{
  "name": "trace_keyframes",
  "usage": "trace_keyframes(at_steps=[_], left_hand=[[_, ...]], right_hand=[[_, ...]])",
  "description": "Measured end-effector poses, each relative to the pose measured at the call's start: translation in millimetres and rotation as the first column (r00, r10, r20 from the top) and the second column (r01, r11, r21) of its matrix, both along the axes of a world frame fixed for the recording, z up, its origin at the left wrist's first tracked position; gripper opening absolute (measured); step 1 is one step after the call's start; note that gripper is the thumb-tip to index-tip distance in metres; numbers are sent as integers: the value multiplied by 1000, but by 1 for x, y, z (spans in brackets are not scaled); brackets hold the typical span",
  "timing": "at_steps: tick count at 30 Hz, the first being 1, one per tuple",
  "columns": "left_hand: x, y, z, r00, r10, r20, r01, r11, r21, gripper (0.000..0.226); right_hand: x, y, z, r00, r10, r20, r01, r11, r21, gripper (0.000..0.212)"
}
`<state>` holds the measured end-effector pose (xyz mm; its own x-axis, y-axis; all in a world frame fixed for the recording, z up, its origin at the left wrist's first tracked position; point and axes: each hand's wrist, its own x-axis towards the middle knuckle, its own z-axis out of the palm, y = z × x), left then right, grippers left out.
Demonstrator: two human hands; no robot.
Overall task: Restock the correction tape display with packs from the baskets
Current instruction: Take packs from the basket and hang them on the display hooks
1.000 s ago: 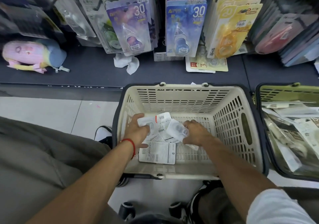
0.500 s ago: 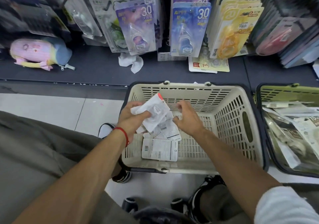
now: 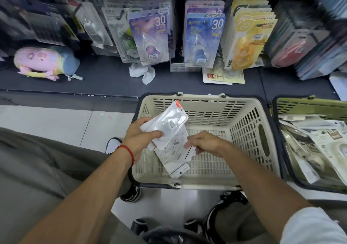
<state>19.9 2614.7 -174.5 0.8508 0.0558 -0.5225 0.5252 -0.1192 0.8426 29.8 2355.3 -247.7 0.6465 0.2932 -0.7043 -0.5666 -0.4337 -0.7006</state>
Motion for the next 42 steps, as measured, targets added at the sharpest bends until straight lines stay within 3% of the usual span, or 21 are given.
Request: trace_keyframes(at_steps=[3, 5, 9, 14, 18, 21, 26, 30, 33, 35, 37, 39, 40, 42], left_hand=[[-1, -6, -6, 1000, 17, 0, -17, 999, -32, 47], [-2, -10, -9, 1000, 25, 11, -24, 998, -62, 48], [-6, -15, -14, 998, 63, 22, -60, 990, -129, 55], [-14, -16, -16, 996, 31, -78, -58, 932, -359, 56], [-16, -12, -16, 992, -23, -126, -46, 853, -519, 71], [-16, -8, -19, 988, -84, -132, 9, 875, -484, 75], [-14, -4, -21, 978, -130, -162, 30, 860, -509, 66], [-6, -11, -17, 985, -131, -110, 98, 959, -265, 87], [0, -9, -15, 996, -87, -34, 86, 996, -30, 80], [6, -4, -14, 999, -5, 36, 4, 1000, 21, 77], [10, 0, -12, 989, 90, 113, -92, 996, 18, 71], [14, 4, -9, 978, 112, 175, -118, 993, 26, 66], [15, 6, -8, 974, 111, 197, -121, 992, 39, 63], [16, 8, -7, 967, 125, 222, -139, 989, 52, 62]], right_hand=[[-9, -20, 16, 997, -62, 33, 61, 997, 50, 14], [-11, -29, 24, 991, -43, 127, 48, 998, -38, 25], [3, -40, 45, 924, -149, 352, 203, 971, -122, 5], [23, -26, 67, 858, -326, 398, 331, 942, 58, 19], [27, 10, 68, 795, -170, 582, 368, 898, -241, 34], [26, 31, 65, 784, -53, 619, 351, 860, -370, 41], [32, 41, 65, 763, -201, 615, 431, 867, -251, 41], [34, 48, 53, 747, -278, 604, 481, 853, -201, 35], [38, 54, 38, 772, -437, 461, 502, 865, -21, 39], [39, 52, 24, 761, -521, 386, 544, 837, 55, 37], [36, 43, 3, 826, -368, 427, 459, 878, -132, 34], [26, 35, -20, 942, 53, 331, 100, 899, -427, 25], [19, 36, -33, 942, 253, 220, -112, 856, -504, 23], [1, 45, -53, 878, 475, 64, -375, 764, -525, 38]])
